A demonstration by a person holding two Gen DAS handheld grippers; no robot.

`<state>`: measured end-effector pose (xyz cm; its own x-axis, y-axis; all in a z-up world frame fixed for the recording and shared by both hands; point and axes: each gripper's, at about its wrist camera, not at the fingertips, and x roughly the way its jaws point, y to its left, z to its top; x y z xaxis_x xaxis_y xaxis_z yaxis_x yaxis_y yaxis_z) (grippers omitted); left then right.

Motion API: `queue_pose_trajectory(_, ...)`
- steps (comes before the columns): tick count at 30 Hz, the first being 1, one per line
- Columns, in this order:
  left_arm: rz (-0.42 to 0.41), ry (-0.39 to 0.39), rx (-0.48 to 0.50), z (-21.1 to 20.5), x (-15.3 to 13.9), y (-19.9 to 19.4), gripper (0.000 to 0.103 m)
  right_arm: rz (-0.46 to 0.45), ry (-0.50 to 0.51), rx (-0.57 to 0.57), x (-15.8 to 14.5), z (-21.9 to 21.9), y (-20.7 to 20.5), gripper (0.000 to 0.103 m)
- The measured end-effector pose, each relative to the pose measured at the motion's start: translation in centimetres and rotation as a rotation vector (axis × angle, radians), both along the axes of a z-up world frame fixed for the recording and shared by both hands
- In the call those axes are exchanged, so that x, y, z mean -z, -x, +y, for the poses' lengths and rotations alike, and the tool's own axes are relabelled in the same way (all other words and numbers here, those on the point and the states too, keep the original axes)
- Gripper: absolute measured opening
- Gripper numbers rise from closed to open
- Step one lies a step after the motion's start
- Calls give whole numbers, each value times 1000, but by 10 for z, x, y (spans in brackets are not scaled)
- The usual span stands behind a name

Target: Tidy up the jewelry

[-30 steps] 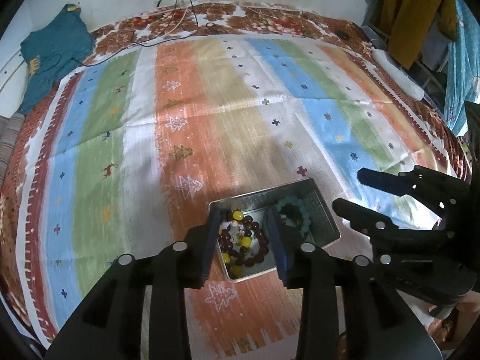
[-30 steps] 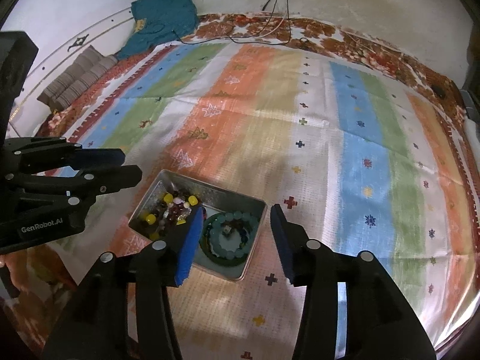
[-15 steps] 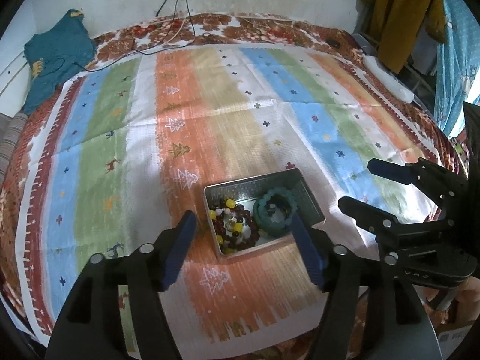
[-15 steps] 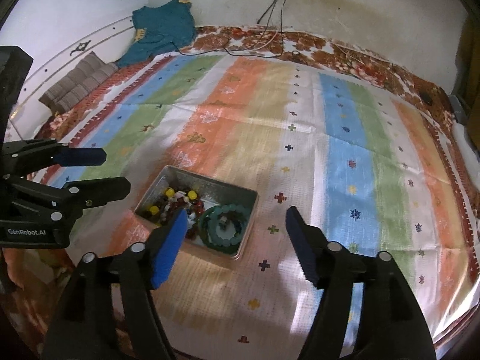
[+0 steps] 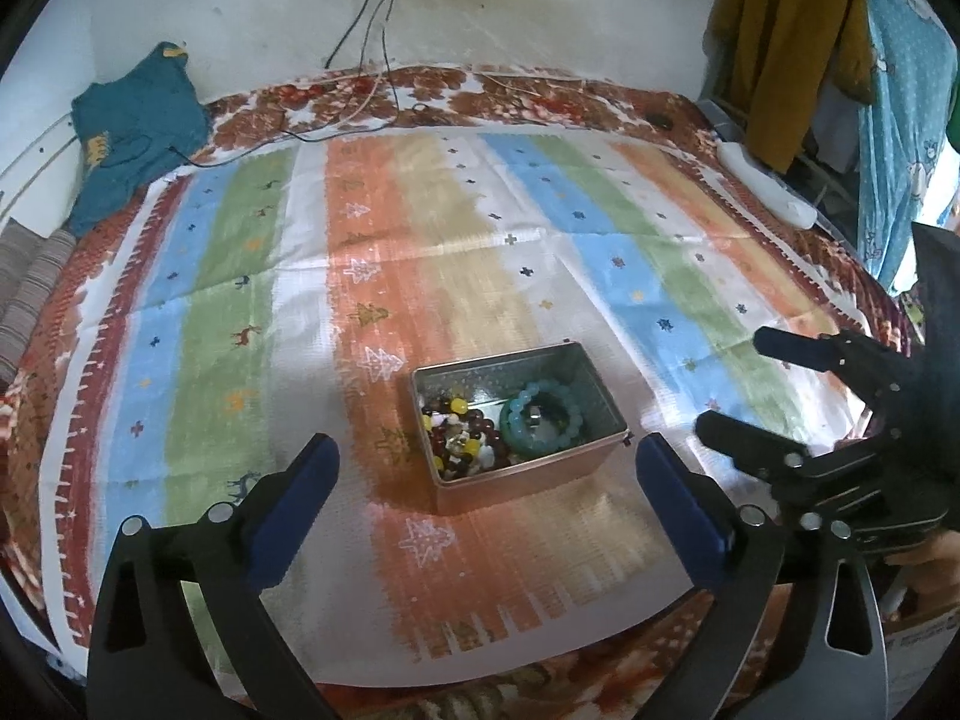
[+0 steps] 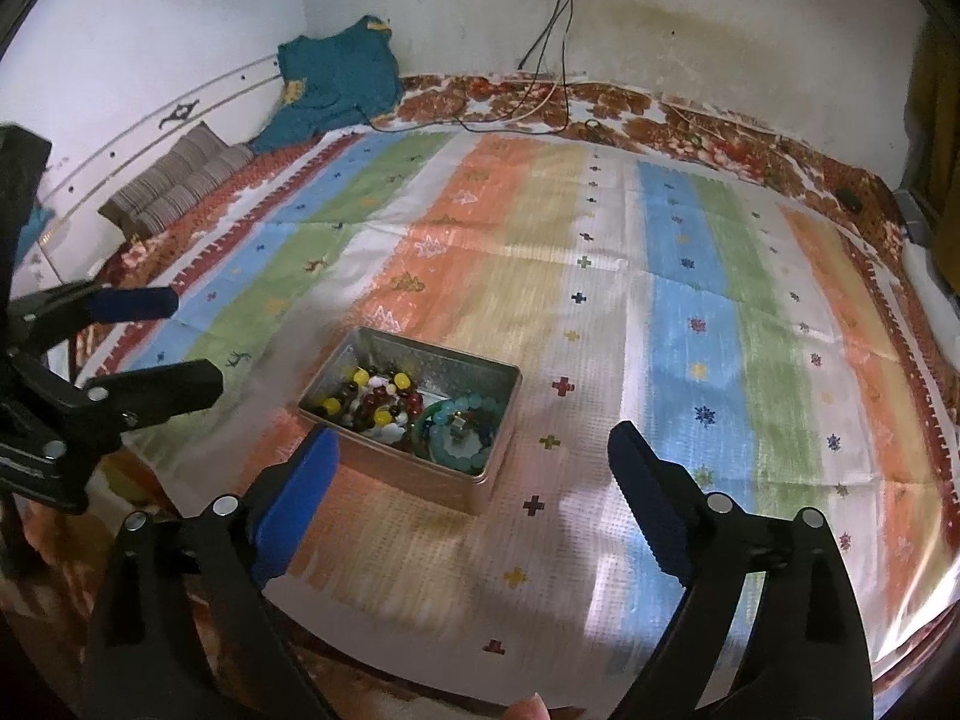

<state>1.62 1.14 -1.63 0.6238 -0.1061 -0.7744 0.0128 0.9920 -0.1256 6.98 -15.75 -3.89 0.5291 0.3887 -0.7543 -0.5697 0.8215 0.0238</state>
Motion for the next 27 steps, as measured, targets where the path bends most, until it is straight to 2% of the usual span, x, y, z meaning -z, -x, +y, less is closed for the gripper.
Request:
queue_pose_trajectory(9, -26, 14, -15, 2, -2, 11, 97, -4, -19, 2, -4, -6, 6, 97)
queue_pose_trajectory(13, -23, 47, -1, 2, -2, 13, 97, -10, -16, -7, -6, -6, 10, 97)
queue_pose_trajectory(27, -63, -2, -9, -3, -5, 20, 97, -45, -9, 17, -10, -8, 18, 97)
